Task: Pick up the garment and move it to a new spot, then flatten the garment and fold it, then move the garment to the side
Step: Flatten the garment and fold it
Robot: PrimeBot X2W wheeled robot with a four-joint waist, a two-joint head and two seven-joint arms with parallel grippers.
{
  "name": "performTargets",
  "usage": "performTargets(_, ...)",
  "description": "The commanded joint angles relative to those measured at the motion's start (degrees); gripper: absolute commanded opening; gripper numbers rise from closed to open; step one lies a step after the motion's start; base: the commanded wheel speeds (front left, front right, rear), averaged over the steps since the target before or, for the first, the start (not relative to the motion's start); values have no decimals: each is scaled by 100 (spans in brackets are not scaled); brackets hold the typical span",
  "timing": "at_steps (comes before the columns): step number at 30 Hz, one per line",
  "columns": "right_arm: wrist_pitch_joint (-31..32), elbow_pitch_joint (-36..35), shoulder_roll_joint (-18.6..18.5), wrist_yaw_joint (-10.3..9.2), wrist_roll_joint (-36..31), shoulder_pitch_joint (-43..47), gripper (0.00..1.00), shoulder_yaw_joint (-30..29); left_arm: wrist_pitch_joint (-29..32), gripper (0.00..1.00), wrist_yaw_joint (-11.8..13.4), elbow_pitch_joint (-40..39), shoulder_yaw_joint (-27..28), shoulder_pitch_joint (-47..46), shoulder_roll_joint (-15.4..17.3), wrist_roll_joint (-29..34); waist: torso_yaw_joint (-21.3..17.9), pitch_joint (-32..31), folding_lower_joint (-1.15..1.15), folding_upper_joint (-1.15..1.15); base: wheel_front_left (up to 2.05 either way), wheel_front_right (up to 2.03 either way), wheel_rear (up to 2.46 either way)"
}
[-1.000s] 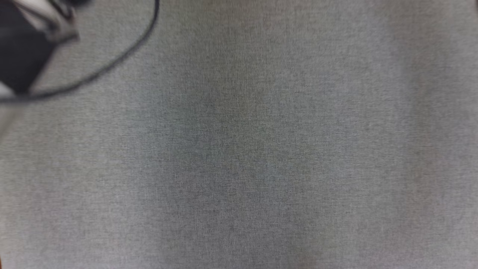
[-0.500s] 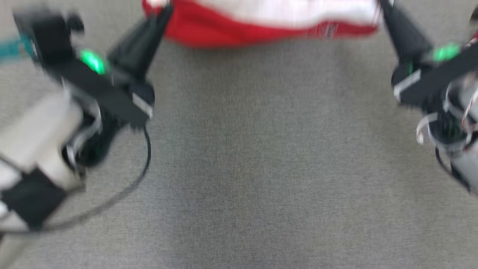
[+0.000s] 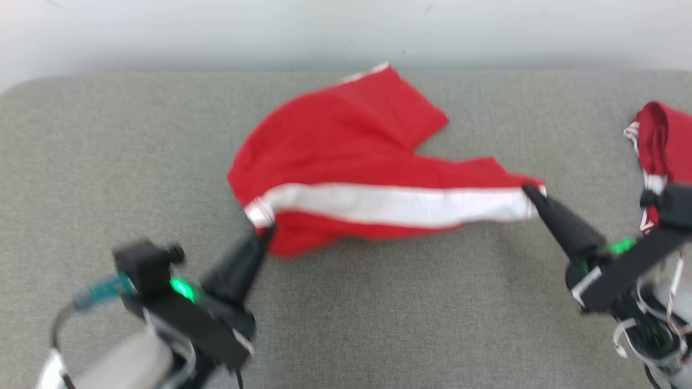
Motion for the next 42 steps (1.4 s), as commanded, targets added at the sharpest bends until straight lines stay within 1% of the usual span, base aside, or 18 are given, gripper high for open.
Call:
performTargets(1, -16, -6, -69, -3, 27, 73, 0, -2, -31, 0, -6, -29, 5, 95, -17, 97, 83, -215, 2, 1, 0, 0, 0)
performTargets(4, -21, -209, -232, -3, 195, 431, 0, 20, -32, 0, 83, -25, -11, 513, -64, 316, 118, -361, 2, 1, 0, 0, 0)
performTargets(5, -8, -273, -297, -3, 210, 533, 0, 53, -32, 0, 116, -55, 62, 667, -138, 336, 124, -406, 2, 1, 0, 0, 0)
performTargets(7, 7, -386, -387, -3, 308, 749, 0, 90, -31, 0, 103, -79, 115, 931, -232, 437, 162, -502, 2, 1, 0, 0, 0)
performTargets(9, 4, -446, -457, -3, 381, 937, 0, 128, -31, 0, 125, 50, 17, 1127, -201, 608, 196, -592, 2, 1, 0, 0, 0)
performTargets(15, -4, -288, -548, -3, 369, 1399, 0, 303, -31, 0, 88, 399, -89, 1494, -404, 866, 294, -815, 2, 1, 0, 0, 0)
performTargets(19, 51, -12, -445, -3, 175, 1521, 0, 486, -32, 0, -74, 763, -57, 1694, -604, 805, 303, -895, 2, 1, 0, 0, 0)
performTargets(25, 192, 557, -236, -3, -244, 1496, 0, 688, -18, 0, -261, 1447, -305, 1783, -870, 881, 281, -958, 2, 1, 0, 0, 0)
performTargets(30, 291, 918, -19, -3, -462, 1469, 0, 707, -20, 0, -383, 1812, -427, 1673, -1069, 942, 314, -966, 2, 1, 0, 0, 0)
performTargets(36, 361, 1156, 162, -3, -621, 1497, 0, 618, -21, 0, -464, 2088, -518, 1588, -1200, 984, 365, -982, 2, 1, 0, 0, 0)
performTargets(42, 393, 1231, 258, -3, -701, 1577, 0, 479, -26, 0, -494, 2171, -448, 1542, -1230, 1011, 426, -992, 2, 1, 0, 0, 0)
